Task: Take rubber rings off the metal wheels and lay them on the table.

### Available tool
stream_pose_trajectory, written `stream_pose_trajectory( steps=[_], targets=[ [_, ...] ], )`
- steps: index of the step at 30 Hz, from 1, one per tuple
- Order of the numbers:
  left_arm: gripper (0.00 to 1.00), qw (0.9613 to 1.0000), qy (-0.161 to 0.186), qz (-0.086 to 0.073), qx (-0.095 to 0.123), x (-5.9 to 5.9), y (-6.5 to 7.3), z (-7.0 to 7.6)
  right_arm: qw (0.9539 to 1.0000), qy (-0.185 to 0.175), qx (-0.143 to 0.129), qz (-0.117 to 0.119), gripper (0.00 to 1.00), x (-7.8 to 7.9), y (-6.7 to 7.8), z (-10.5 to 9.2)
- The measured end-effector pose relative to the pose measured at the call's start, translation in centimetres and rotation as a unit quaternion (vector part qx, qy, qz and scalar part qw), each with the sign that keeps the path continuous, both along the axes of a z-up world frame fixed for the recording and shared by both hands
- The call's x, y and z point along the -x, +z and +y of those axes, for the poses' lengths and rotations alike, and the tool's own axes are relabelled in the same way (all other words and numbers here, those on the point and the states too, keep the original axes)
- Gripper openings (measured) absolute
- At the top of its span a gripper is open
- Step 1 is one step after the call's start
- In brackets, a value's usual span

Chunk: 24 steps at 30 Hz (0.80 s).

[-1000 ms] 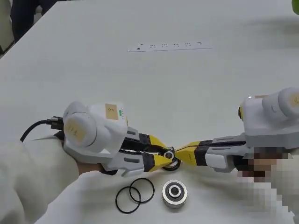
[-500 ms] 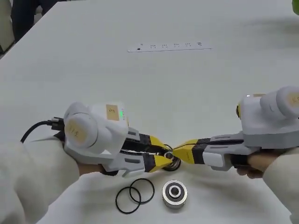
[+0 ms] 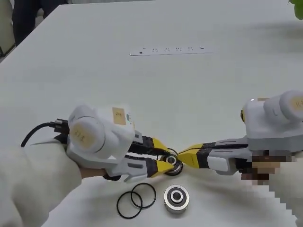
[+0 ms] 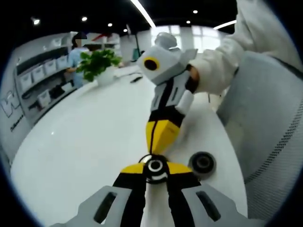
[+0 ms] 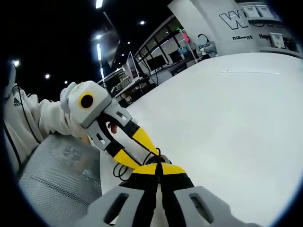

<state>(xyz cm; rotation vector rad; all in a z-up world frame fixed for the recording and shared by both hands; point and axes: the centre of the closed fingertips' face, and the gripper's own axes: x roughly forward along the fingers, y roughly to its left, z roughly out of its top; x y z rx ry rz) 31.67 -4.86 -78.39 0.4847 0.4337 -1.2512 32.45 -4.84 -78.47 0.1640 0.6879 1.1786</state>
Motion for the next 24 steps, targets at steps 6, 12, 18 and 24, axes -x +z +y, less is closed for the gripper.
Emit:
stream_pose_trajectory(
  steps=[6,12,18,24],
  targets=[
    [0.26,0.9999,0.003,-0.005,0.012,0.1,1.5,0.1,1.0000,-0.001,0.001,-0.005,0.00,0.0,0.5,0.0],
    [0.41,0.9995,0.007,-0.015,0.026,0.3,3.7,0.3,0.9999,-0.002,0.002,-0.011,0.00,0.0,1.0,-0.3],
    [0.52,0.9991,0.015,-0.021,0.033,0.3,5.5,1.3,0.9999,-0.005,0.000,-0.014,0.00,0.1,1.6,-0.5],
    [0.57,0.9982,0.028,-0.034,0.042,0.4,7.8,2.6,0.9998,-0.005,0.001,-0.017,0.00,0.2,2.0,-0.6]
  ],
)
